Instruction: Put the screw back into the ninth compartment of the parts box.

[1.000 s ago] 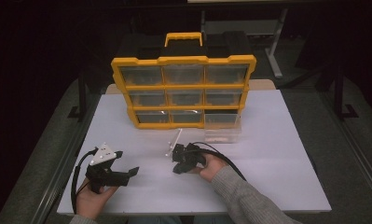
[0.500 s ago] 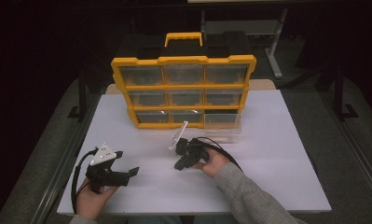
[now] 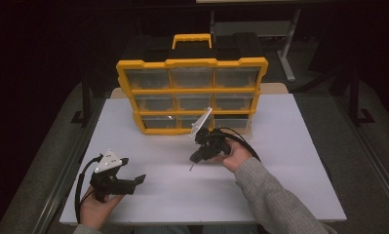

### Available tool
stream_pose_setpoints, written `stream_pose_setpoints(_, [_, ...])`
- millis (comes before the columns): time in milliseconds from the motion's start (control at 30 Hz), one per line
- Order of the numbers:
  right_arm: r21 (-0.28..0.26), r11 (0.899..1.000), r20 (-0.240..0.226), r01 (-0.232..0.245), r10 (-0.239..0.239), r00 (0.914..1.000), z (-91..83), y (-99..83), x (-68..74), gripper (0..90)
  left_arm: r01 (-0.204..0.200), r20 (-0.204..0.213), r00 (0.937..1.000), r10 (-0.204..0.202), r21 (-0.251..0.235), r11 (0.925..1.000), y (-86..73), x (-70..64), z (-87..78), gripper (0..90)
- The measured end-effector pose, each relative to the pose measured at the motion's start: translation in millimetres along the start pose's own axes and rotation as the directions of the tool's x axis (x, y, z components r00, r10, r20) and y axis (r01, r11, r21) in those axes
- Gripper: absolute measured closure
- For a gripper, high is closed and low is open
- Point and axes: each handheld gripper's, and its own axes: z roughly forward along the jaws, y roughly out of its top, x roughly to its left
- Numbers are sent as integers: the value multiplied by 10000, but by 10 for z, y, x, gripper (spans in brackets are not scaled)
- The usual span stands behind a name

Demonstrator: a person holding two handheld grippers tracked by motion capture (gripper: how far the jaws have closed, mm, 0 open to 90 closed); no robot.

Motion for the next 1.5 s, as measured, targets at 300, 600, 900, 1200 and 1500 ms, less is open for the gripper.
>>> stream_pose_setpoints(300, [-271, 9990, 259, -356, 363, 9990, -299, 12, -87, 868, 25, 2, 10000, -25, -5, 10000, 0, 0, 1, 147])
stream_pose_setpoints(600, [-670, 9976, 711, -163, 210, 9972, -572, 23, -192, 868, 73, -15, 10000, -73, -19, 10000, 0, -3, -2, 147])
stream_pose_setpoints(900, [-913, 9944, 1378, -540, 664, 9882, -898, -10, -293, 868, -79, -14, 10000, 79, 65, 9999, 3, 5, -7, 147])
stream_pose_setpoints(1200, [-815, 9891, 1962, -1224, 1364, 9710, -1006, -167, -493, 867, -2, -24, 10000, 2, -7, 10000, 2, 1, -4, 147])
stream_pose_setpoints(1500, [-651, 9817, 2142, -1788, 1887, 9584, -925, -311, -613, 865, -96, -5, 10000, 97, 108, 9999, -1, 16, -7, 147])
